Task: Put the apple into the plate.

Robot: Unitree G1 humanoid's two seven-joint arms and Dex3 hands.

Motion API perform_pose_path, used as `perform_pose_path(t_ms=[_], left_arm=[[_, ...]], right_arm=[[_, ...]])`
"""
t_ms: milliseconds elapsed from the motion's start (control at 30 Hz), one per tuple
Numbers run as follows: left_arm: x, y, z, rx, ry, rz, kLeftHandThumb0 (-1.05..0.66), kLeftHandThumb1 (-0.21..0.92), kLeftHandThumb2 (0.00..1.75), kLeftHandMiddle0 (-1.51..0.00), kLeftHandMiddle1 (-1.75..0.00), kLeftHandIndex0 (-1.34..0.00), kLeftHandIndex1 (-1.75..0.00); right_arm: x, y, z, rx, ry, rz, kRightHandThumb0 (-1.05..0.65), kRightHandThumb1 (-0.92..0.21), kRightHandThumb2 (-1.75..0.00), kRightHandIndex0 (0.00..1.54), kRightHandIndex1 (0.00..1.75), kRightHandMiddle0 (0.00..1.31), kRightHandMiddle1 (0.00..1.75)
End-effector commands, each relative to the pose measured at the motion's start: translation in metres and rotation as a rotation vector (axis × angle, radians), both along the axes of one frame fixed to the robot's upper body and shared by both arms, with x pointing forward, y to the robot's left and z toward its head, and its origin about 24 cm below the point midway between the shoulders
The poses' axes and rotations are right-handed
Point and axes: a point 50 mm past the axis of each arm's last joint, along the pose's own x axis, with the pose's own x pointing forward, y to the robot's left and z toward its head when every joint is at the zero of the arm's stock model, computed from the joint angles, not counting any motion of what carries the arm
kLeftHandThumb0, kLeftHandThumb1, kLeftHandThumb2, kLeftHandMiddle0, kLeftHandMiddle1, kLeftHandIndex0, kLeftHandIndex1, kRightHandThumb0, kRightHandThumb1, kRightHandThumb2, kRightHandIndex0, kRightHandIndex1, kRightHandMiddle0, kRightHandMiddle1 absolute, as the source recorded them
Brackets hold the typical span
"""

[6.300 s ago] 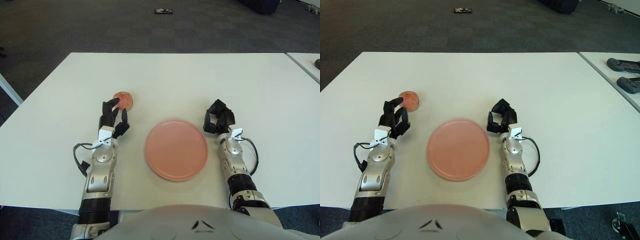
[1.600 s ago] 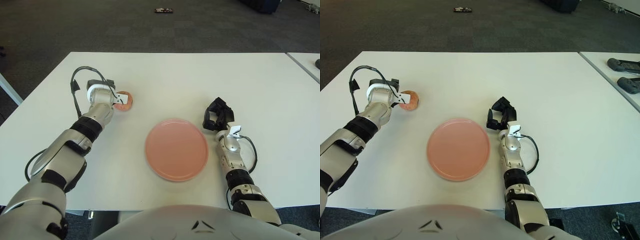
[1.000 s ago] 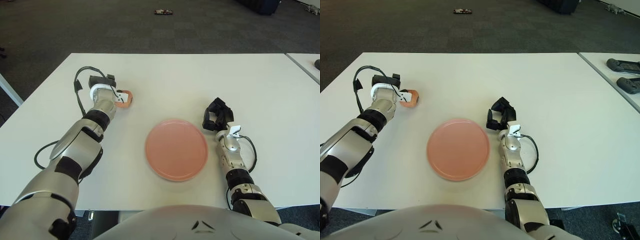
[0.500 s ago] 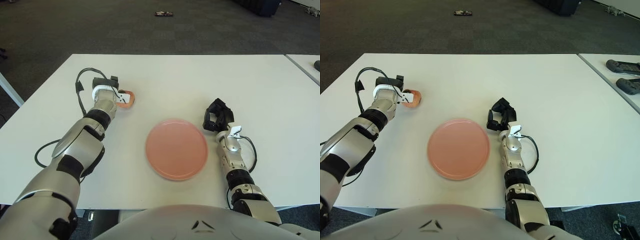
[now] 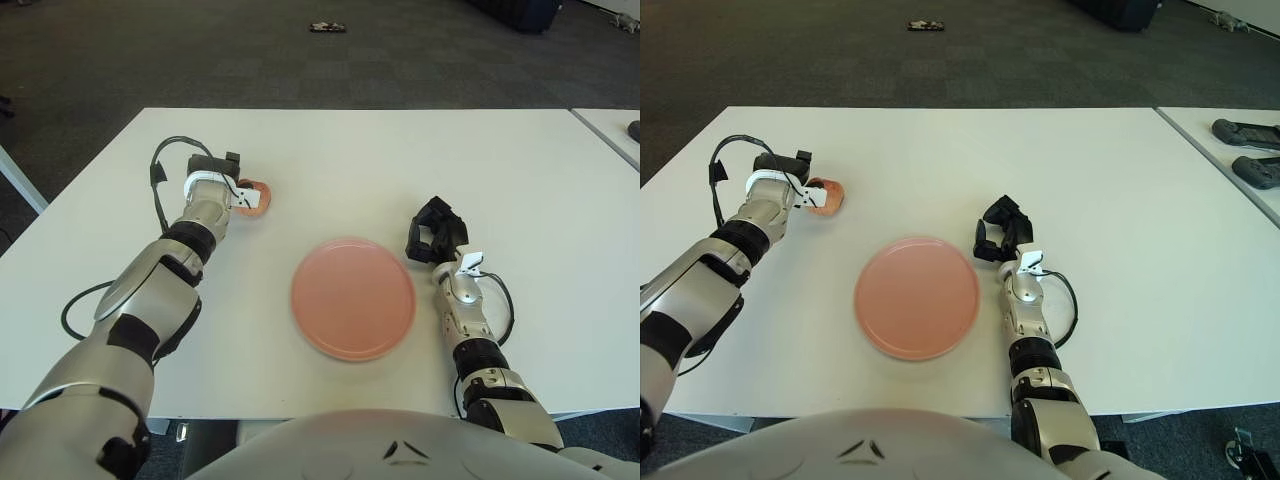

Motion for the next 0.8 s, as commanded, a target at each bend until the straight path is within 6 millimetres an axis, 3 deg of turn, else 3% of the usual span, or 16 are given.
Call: perform_pose_path(t_ms=[0,233,567,633,767], left_arm=[[-0.011,0.002,-0.015,-0.016,0.095,-0.012,-1.04,0.92,0.94,-0.36,-0.51,0.00,-0.72],[-0.017,0.008,0.018,-0.122,0.179,-0.076,-1.03,0.92,0.89,-0.44,-0.56,0.00,-0.90],[-0.018,0.008,0.023,-0.159,0.245,-0.079,-0.99,0.92,0.86,-0.47,-0.67,0.00,-0.85],[-0.019,0.009,0.024,-0.168,0.253,-0.081,-0.99,0.92,0.85,-0.48,-0.80,0.00,-0.83],[-0.019,0.009,0.024,-0.183,0.268,-0.086,-0.98,0.92,0.84,-0.53,-1.28,0.00,-0.80]], right_arm=[[-0.012,-0.003,-0.022,0.015,0.118,-0.022,-0.49,-0.26,-1.38,1.21,1.75,0.65,1.75],[-0.011,-0.002,-0.021,0.015,0.111,-0.008,-0.49,-0.25,-1.38,1.20,1.75,0.66,1.75],[-0.011,-0.001,-0.021,0.021,0.102,0.004,-0.50,-0.24,-1.40,1.20,1.75,0.67,1.75],[-0.011,-0.001,-0.021,0.021,0.101,0.005,-0.50,-0.24,-1.41,1.20,1.75,0.67,1.75],[-0.011,-0.001,-0.021,0.017,0.101,0.003,-0.50,-0.24,-1.41,1.20,1.75,0.67,1.75]])
